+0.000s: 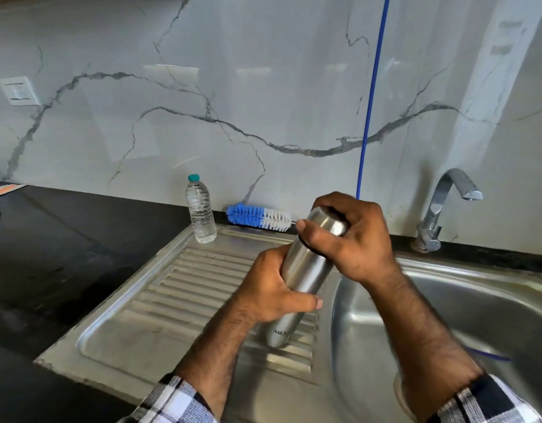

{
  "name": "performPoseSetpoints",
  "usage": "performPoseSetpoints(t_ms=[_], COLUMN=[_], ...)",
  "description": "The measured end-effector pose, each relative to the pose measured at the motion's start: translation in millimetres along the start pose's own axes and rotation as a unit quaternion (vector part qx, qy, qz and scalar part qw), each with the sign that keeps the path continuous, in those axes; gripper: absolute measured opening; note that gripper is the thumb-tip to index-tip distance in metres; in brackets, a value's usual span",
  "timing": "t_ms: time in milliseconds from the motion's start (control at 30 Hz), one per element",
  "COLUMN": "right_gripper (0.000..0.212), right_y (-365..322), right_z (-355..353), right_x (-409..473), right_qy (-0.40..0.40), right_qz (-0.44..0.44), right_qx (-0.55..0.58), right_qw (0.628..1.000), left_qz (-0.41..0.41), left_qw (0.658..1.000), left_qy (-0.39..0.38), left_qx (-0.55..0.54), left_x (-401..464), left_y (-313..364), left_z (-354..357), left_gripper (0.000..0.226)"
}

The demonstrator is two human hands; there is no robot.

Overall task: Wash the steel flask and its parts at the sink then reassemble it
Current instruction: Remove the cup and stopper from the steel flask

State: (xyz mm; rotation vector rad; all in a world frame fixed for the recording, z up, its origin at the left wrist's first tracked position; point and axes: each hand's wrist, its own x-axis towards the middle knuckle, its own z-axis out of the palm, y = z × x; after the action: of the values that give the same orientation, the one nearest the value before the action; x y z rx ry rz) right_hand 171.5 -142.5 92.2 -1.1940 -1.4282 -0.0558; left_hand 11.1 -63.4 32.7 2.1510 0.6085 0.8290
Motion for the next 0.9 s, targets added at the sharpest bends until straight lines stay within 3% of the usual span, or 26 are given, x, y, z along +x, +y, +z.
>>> performPoseSetpoints(t_ms=[67,133,300,433,500,600,733,900], right_gripper=[0.024,0.037,0.06,0.074,0.062,0.028,0.048,0.071], right_y=[1,5,1,-13,-14,-6,-6,-17], right_z=[-7,-18,-36,-19,-18,-28,-33,-25], right_x=[-4,-5,2,9,10,11,12,11], right_qy=[-0.05,-0.106,-0.21,-0.185,-0.174,-0.189,-0.22,-0.157], right_qz=[-0.006,0.009,0.092,0.125,0.122,0.11,0.077,0.107], right_qx=[0.057,0.075,-0.067,-0.26,-0.257,-0.149,-0.017,-0.201], right_qw=[0.997,0.991,0.971,0.94,0.943,0.964,0.972,0.961], left_qz=[0.022,0.019,-0.036,-0.034,-0.032,-0.034,-0.031,-0.03], left_qw=[0.999,0.996,0.962,0.956,0.954,0.952,0.953,0.952], left_qy=[0.007,0.038,0.083,0.079,0.077,0.089,0.112,0.129], left_qx=[0.023,0.082,0.259,0.281,0.287,0.292,0.28,0.275], left_x=[-2,-1,1,1,0,1,1,-1], left_y=[-1,-6,-17,-16,-15,-13,-11,-10], left_z=[0,-3,-10,-10,-10,-14,-17,-19], left_gripper=[0.054,0.061,0.075,0.07,0.069,0.07,0.074,0.075])
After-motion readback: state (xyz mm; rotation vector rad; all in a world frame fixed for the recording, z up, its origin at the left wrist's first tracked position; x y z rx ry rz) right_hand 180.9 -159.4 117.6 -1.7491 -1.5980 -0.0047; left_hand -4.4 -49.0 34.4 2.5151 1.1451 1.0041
